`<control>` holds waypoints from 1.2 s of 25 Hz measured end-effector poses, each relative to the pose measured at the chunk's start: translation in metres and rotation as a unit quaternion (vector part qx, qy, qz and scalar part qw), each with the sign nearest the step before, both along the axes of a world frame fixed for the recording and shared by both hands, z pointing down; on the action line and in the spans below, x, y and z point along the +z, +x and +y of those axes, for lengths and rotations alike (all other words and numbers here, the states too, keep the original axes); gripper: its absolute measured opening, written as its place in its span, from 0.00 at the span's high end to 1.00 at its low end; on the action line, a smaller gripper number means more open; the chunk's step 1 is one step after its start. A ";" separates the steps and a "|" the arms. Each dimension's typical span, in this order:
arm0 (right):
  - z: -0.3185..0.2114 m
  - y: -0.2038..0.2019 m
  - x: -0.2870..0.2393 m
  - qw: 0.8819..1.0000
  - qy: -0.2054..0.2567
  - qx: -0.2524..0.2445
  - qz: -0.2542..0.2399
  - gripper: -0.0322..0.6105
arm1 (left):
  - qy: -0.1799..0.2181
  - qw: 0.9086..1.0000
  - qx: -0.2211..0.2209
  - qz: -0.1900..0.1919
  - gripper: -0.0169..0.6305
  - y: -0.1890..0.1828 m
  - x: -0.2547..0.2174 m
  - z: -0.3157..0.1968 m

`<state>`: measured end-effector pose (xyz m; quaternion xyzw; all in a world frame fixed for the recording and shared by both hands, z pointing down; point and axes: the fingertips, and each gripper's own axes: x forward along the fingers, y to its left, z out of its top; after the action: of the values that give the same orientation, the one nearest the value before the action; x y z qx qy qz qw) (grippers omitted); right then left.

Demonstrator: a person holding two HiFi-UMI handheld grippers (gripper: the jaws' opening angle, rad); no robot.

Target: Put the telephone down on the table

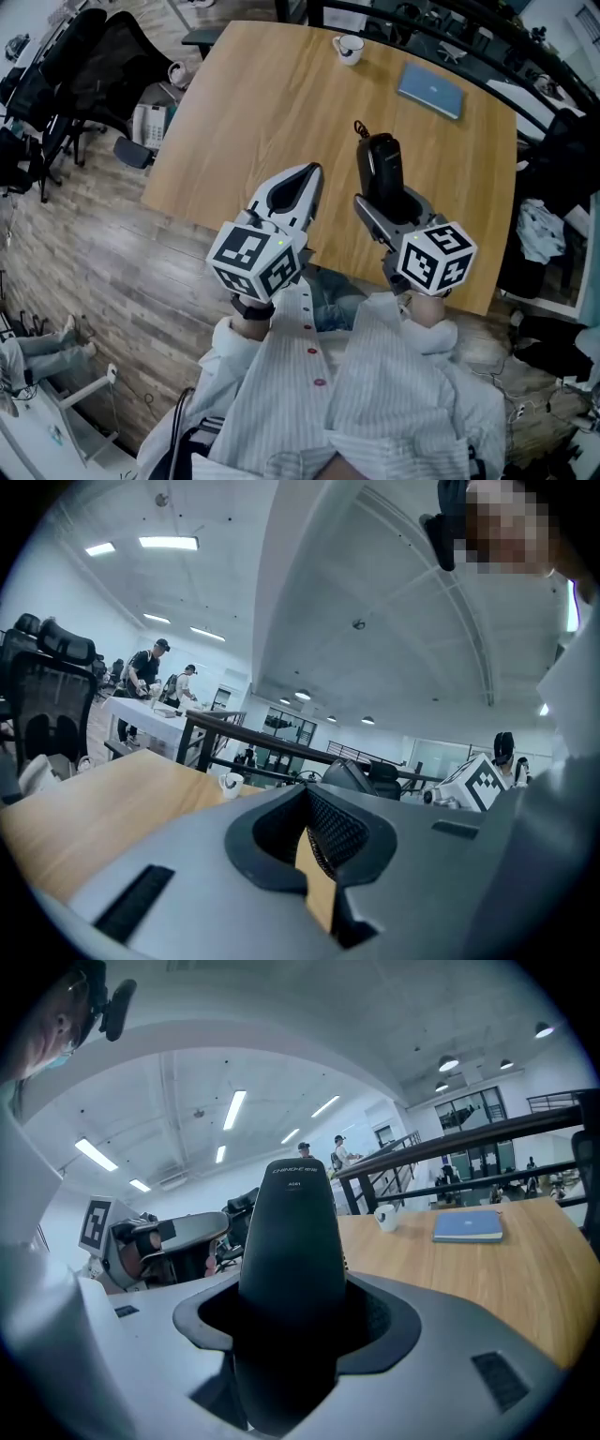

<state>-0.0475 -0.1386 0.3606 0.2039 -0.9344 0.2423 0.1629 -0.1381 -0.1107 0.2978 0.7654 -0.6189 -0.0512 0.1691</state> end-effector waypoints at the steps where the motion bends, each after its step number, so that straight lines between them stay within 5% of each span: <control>1: -0.004 0.001 0.000 1.000 -0.001 0.007 0.000 0.49 | -0.001 1.000 0.008 0.001 0.96 0.001 0.001 -0.007; 19: -0.076 0.018 -0.002 0.986 -0.006 0.163 0.009 0.49 | -0.002 0.982 0.187 -0.006 0.96 0.025 0.001 -0.108; 30: -0.078 0.028 0.000 0.977 -0.006 0.212 0.010 0.49 | -0.005 0.971 0.237 -0.004 0.96 0.040 0.009 -0.117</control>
<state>-0.0200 -0.2169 0.3604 0.3985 -0.8668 0.2753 0.1184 -0.0977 -0.2281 0.3071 0.8896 -0.4206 -0.0034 0.1779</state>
